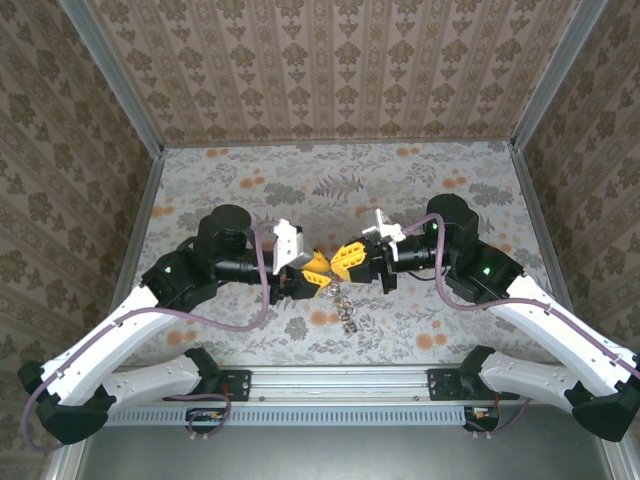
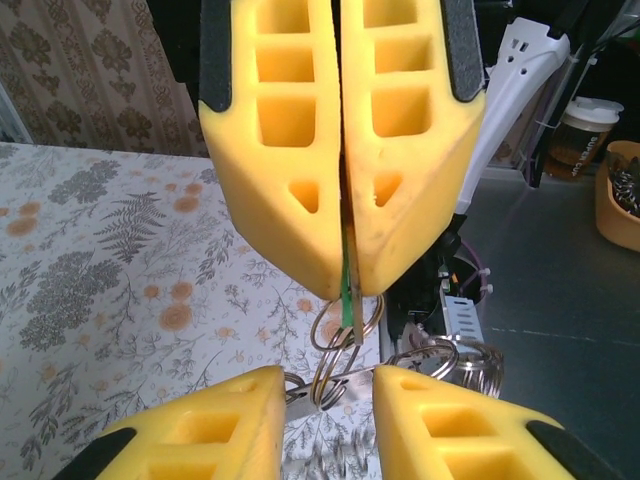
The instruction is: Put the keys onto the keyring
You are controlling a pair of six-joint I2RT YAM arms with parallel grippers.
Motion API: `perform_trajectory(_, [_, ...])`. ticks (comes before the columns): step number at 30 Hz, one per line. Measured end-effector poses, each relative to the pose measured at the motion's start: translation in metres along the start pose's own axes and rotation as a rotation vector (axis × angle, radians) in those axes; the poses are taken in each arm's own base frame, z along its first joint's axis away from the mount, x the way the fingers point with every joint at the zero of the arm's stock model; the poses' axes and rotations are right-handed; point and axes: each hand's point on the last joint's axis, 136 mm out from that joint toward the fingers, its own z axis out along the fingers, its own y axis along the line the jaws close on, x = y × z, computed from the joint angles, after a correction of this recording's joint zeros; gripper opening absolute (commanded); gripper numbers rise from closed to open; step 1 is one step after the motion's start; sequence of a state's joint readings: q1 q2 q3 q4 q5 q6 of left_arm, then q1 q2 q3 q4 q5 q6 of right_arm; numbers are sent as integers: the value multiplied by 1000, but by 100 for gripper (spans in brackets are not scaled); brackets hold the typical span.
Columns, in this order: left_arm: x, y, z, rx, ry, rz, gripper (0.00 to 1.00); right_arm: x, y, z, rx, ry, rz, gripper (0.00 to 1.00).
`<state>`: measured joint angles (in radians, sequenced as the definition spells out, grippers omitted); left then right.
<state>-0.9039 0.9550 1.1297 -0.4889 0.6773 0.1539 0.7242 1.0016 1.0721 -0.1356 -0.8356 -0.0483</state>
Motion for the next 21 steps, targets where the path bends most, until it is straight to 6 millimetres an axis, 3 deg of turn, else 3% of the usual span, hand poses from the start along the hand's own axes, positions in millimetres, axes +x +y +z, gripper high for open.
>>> perform_trajectory(7, [0, 1, 2, 1, 0, 7, 0, 0, 0, 0, 0, 0, 0, 0])
perform_trajectory(21, [-1, 4, -11, -58, -46, 34, 0, 0, -10, -3, 74, -5, 0, 0])
